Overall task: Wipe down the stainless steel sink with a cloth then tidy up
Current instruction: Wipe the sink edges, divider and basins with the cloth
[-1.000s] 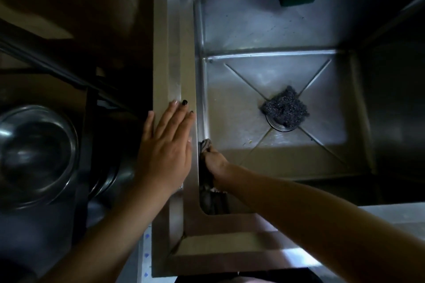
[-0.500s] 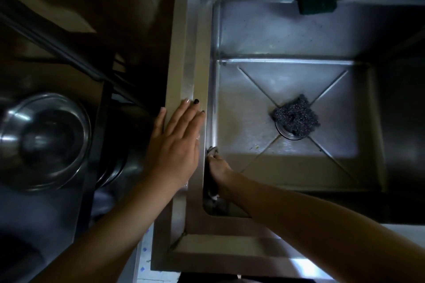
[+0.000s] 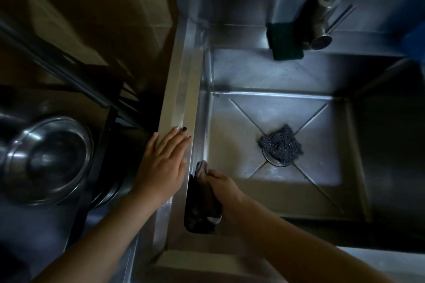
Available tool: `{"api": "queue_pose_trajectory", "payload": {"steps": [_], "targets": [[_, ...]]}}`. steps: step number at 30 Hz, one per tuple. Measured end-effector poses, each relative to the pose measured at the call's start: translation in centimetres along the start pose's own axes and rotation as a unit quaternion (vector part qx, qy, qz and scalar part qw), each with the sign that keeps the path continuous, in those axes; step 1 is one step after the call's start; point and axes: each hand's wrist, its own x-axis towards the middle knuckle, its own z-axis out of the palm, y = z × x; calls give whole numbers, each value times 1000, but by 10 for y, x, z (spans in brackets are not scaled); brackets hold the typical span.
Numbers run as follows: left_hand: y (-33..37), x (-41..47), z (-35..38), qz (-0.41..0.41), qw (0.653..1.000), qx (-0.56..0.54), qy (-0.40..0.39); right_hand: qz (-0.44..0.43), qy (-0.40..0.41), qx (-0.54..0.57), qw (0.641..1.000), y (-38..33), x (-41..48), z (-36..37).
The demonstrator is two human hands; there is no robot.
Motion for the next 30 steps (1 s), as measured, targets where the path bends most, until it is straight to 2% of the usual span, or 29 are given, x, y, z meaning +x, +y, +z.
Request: {"api": "queue_pose_trajectory", "payload": {"steps": [5,8,13,17,21,24,27,30], "targets": [[7,29,-13,-6,1000,9,7,-60,60,146,986,-41,22,-16],[6,67,-22,-8,999,-33,19,-105,78,216,968,-75,37,-23],[-4,134,-28,20,998,-45,26,-171,34,248,953,-113,41,-22],[-22,188,-29,39,998,-45,29,-175,89,272,942,-129,69,-12],[-38,239,-20,47,995,-83,2,-243,135,342,898,-155,100,12],[-49,266,-17,77,993,-91,18,-295,191,383,854,-185,122,26],[-53,275,-17,100,991,-75,41,-349,253,372,822,-212,141,35],[-55,277,-12,126,992,-16,23,-391,297,342,801,-221,154,45]]}}
